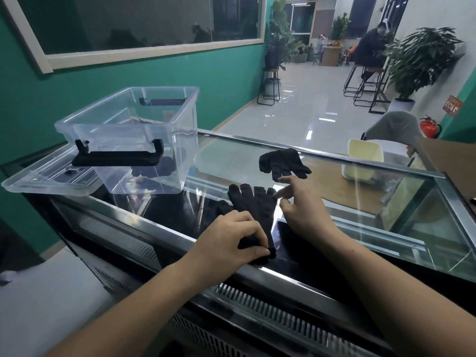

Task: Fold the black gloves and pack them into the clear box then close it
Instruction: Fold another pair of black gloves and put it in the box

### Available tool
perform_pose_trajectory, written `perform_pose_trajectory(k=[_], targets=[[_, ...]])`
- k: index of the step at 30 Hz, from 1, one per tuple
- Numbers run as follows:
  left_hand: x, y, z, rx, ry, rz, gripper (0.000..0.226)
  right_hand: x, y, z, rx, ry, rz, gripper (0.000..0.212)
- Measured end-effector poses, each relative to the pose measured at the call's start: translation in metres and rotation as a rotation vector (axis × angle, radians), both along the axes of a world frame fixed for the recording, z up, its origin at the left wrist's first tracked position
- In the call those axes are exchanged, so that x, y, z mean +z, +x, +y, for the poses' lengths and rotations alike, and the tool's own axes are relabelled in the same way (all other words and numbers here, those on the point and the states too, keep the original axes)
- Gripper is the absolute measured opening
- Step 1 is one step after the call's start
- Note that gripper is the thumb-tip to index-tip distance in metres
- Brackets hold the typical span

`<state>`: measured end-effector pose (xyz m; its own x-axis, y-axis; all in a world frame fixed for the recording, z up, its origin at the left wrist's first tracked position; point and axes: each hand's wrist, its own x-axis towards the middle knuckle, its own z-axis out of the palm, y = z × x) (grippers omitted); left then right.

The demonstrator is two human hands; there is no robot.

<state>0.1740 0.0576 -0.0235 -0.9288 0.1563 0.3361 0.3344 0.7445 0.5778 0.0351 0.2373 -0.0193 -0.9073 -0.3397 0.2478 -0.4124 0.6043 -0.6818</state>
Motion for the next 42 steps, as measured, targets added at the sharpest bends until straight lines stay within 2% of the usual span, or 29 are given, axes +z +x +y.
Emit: perform_pose_trajectory(k=[10, 15, 20, 24, 28, 31, 36, 40, 42], targets=[[0.0, 0.0, -0.01, -0.045, 0.097, -0.128, 0.03, -0.001, 0.0, -0.001, 0.006, 0.121, 0.029, 0.046], [-0.002, 0.001, -0.009, -0.028, 0.04, -0.074, 0.018, -0.006, -0.004, -0.002, 0.016, 0.169, 0.048, 0.028], [-0.002, 0.002, -0.008, -0.048, 0.055, -0.056, 0.013, -0.006, -0.004, -0.003, -0.014, 0.195, 0.036, 0.026], [0.0, 0.002, -0.01, -0.053, 0.025, -0.024, 0.015, -0.006, -0.002, -0.002, 0.015, 0.126, 0.072, 0.039], [0.002, 0.0, -0.019, -0.016, -0.141, 0.086, 0.033, -0.003, 0.005, -0.002, 0.26, 0.05, 0.23, 0.031], [0.001, -0.002, -0.03, 0.003, -0.226, 0.07, 0.045, 0.0, 0.014, -0.004, 0.37, 0.116, 0.209, 0.034], [-0.004, -0.002, -0.033, 0.02, -0.233, 0.02, 0.05, 0.002, 0.014, -0.004, 0.323, 0.381, 0.159, 0.052], [-0.004, -0.002, -0.034, 0.021, -0.196, 0.013, 0.047, -0.003, 0.01, -0.003, 0.297, 0.349, 0.117, 0.056], [-0.002, -0.004, -0.035, 0.024, -0.186, 0.02, 0.048, -0.002, 0.011, -0.002, 0.31, 0.259, 0.162, 0.048]])
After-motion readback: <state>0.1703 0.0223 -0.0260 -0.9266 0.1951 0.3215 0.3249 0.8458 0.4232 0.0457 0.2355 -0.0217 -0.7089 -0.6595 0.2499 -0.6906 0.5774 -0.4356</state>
